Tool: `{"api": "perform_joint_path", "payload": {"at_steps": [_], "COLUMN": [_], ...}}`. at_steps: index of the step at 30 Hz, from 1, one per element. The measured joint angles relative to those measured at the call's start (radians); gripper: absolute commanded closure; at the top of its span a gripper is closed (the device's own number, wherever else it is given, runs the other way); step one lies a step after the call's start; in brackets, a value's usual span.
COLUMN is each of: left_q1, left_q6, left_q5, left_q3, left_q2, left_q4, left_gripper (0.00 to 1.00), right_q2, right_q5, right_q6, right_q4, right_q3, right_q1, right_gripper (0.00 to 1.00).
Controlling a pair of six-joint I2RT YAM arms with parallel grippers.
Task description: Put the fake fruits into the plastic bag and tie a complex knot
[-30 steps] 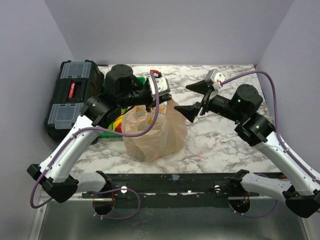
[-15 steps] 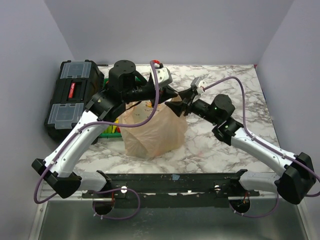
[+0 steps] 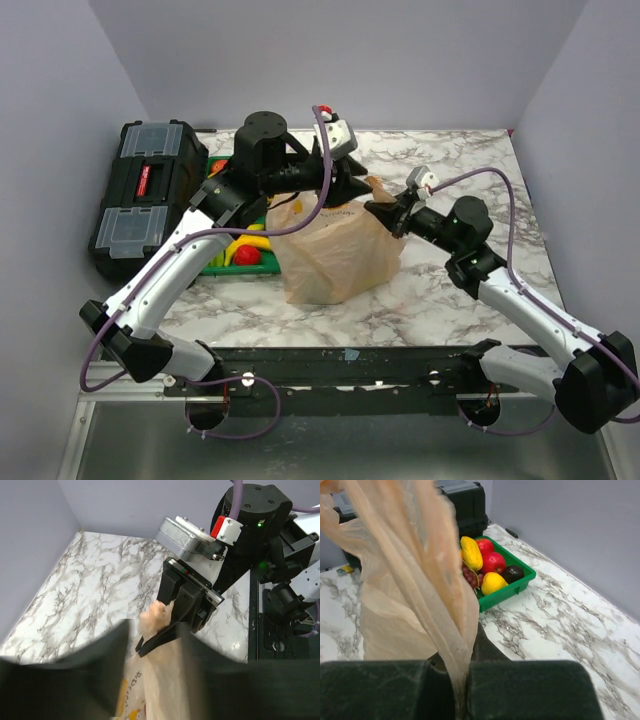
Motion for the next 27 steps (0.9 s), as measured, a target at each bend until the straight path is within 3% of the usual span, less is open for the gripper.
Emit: {"api": "perform_joint_path", "payload": {"at_steps": [2,6,14,20,24,27], "left_q1": [0.003,0.046,0.130,0.141,0.151,0.122], "left_q6": [0.041,0.142,0.322,0.402,0.451,0.462], "left_q5": [-0.001,-0.002,-0.005,0.021,0.064,0.071], "left_q3": [0.005,-0.013,-0.024,-0.064,-0.259,-0.475], "left_q2": [-0.003,-0.036,0.074,0.187,0.109,-0.003], "left_q4": [0.008,-0.016,-0.175,-0.278,-0.284,-0.239], "left_gripper": [0.13,0.04,0.04,0.61,0.96,1.00], "right_q2": [-0.020,-0.013,-0.010,-0.017,-0.014,-0.001], "right_q5": [-0.022,-0.058,-0.104,-0.106,-0.094,-0.086], "right_q6": [-0.016,-0.034,-0.032,-0.003,0.055,0.127], "right_q4": [-0.032,-0.082,-0.101,-0.102,-0.101,-0.099], "right_q3": [0.000,0.000,0.000,0.000,0.000,-0.002], "right_q1": [-0.028,-0.049,-0.049,-0.050,-0.062,-0.063], "right_gripper": [0.99,1.00,0.99,0.99,0.99,0.99]}}
